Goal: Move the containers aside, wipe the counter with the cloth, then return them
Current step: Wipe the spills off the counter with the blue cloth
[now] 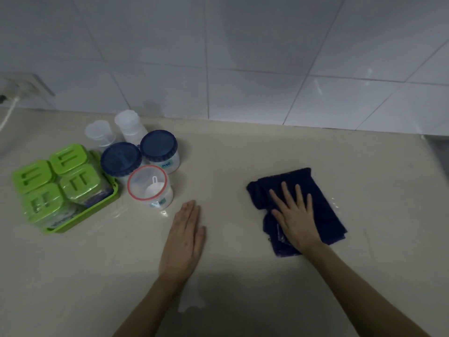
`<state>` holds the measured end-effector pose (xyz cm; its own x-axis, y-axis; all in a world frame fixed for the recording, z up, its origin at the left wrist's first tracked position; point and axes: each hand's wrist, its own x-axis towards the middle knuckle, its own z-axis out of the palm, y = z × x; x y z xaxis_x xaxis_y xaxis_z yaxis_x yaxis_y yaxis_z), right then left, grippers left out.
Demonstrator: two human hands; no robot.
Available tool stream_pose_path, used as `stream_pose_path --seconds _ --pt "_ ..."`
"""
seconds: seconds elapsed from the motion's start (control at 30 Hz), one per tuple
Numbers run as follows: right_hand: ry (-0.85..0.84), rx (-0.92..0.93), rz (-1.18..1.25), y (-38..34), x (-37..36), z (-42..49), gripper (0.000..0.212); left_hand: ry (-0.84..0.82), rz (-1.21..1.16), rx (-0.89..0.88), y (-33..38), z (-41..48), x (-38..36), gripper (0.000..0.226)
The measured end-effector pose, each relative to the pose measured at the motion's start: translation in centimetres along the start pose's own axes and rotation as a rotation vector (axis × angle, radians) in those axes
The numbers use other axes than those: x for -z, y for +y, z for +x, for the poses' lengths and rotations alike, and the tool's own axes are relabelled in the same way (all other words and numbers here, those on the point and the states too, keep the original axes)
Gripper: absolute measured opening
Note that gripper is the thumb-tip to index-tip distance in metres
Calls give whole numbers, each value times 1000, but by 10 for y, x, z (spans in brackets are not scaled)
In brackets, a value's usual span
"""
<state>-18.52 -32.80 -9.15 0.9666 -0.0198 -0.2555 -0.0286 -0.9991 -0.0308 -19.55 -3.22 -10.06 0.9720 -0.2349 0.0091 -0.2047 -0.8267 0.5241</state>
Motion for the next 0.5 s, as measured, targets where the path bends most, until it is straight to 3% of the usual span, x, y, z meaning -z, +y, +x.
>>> stream_pose_path --seconds 0.1,0.2,0.37,0.5 --pt "30 158 -26 -26 -15 -21 55 -11 80 -85 17 7 -5 52" --pt "60 208 9 3 -21 -36 50 -66 146 -183 44 12 -22 55" --pt "86 -129 98 91 -18 -55 58 -158 258 -193 78 3 -57 59" --pt "56 -211 66 79 -22 -51 65 -155 315 -149 78 1 -65 63"
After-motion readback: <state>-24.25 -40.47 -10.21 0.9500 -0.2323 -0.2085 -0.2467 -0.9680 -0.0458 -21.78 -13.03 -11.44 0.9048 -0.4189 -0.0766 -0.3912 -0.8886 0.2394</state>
